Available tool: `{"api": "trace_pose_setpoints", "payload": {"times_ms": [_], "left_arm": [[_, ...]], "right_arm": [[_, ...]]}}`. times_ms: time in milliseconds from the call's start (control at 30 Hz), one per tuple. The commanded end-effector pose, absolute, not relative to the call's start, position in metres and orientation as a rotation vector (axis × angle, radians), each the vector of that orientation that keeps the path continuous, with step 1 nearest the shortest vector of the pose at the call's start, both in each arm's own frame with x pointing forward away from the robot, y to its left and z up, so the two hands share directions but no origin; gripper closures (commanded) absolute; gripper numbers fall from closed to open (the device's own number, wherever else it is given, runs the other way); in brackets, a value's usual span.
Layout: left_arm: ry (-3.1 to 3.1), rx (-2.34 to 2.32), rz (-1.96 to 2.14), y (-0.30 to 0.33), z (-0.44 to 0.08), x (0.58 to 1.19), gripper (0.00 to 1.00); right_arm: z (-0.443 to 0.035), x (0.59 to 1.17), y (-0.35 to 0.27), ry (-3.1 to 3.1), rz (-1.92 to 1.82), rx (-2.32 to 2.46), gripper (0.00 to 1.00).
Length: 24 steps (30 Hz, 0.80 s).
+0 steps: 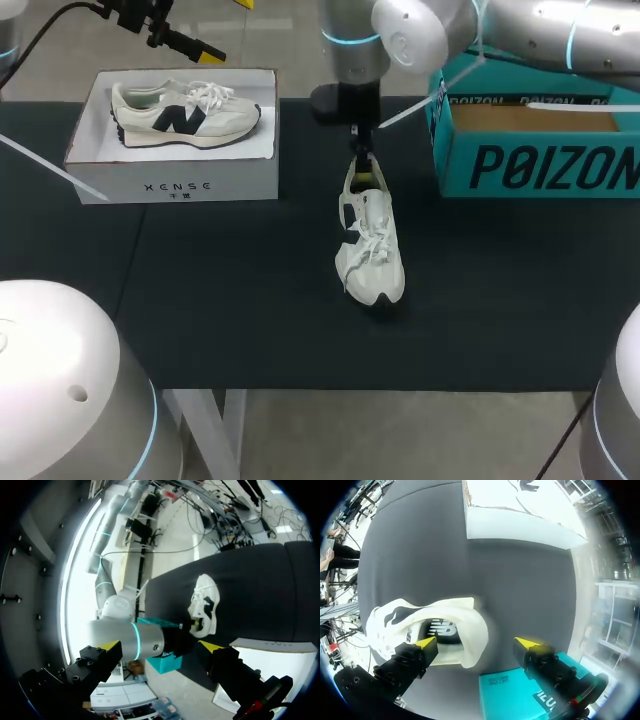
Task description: Take the shoe out of the shoebox, open the shoe tongue, remove and reinsert the insole, then place the shoe into the shoebox
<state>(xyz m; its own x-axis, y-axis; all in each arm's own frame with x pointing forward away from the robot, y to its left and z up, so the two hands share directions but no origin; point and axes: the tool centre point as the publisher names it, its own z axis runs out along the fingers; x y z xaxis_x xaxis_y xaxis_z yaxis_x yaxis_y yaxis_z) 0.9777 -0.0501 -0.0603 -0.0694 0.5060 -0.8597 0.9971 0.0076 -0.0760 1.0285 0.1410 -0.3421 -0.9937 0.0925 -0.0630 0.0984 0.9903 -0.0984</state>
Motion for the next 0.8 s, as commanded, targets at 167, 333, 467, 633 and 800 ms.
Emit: {"api": "trace_pose_setpoints", "payload": {"times_ms": [167,333,467,633,800], "left_arm": [[1.648,1.568,-0.974,-0.05,-0.06,0.978,0.0],[1.648,1.568,-0.974,-0.05,-0.06,0.978,0.0],[1.648,1.568,-0.974,-0.05,-0.06,0.978,0.0],[1.648,1.568,-0.974,-0.05,-0.06,0.978,0.0],[1.648,1.568,-0.974,-0.05,-0.06,0.978,0.0]], "right_arm": [[-0.359,1.036,0.137,3.094,-0.136,0.159,0.0],[-0.374,1.035,0.135,3.096,-0.085,0.195,0.13],[-0.381,1.034,0.144,3.109,-0.063,0.196,0.14],[-0.387,1.032,0.146,3.125,-0.047,0.206,0.4],[-0.39,1.027,0.146,3.147,-0.052,0.208,0.56]]}}
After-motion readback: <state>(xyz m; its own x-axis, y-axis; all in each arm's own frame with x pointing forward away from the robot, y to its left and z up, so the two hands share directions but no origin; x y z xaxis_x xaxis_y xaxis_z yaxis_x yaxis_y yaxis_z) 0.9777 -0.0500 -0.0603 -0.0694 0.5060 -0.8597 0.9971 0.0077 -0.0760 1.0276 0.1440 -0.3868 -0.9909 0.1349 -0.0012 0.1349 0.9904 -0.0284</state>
